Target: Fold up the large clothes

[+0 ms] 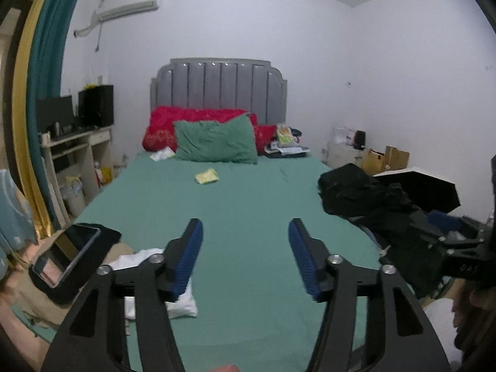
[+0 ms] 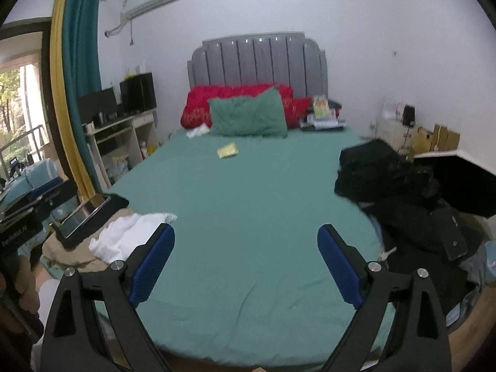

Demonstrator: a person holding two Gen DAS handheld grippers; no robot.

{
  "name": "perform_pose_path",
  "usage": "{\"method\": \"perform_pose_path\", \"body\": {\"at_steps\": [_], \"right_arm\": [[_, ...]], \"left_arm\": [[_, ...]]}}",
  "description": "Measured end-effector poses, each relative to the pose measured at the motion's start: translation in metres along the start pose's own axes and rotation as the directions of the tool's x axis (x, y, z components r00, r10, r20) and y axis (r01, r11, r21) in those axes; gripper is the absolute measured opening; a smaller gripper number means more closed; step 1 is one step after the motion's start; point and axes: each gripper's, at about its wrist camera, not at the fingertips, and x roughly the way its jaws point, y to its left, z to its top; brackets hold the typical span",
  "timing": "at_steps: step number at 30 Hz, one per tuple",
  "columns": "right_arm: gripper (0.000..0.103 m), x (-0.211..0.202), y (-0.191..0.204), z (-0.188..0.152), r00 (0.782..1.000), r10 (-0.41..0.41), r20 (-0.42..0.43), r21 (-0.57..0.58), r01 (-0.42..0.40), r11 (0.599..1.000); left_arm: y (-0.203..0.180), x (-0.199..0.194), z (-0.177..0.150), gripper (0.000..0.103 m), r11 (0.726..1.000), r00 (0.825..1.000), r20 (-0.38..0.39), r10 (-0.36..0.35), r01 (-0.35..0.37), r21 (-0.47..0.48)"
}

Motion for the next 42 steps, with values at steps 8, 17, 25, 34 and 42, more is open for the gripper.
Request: {"method": "perform_pose_path", "body": {"at_steps": [8, 17, 25, 34, 42], "right_arm": [[0.094, 0.024, 0.009, -0.014, 0.999, 0.006, -0.033, -0.005, -0.007, 1.000], [0.094, 0.042, 0.037, -0.024, 0.997, 0.049, -0.064, -0.042, -0.052, 0.998], [0.094, 0.055, 0.059, -0.034, 0.991, 0.080, -0.104, -0.088, -0.089, 0.992], [0.094, 0.062, 0.060, -0.036, 0.989, 0.080, -0.121, -0.090, -0.092, 0.992], [0.094, 0.065, 0.060, -0.037, 0.988, 0.084, -0.128, -0.089, -0.095, 0.991]], "left_arm": [[0.013, 0.010, -0.024, 0.064, 0.999, 0.999, -0.035, 0.030, -0.030, -0.020], [0.041, 0.014, -0.039, 0.064, 0.995, 0.998, -0.055, 0.036, -0.041, -0.087], [0.058, 0.021, -0.050, 0.064, 0.993, 0.996, -0.079, 0.040, -0.048, -0.109], [0.064, 0.024, -0.054, 0.064, 0.993, 0.996, -0.081, 0.047, -0.055, -0.108], [0.068, 0.023, -0.056, 0.064, 0.992, 0.996, -0.079, 0.050, -0.058, -0.110]]}}
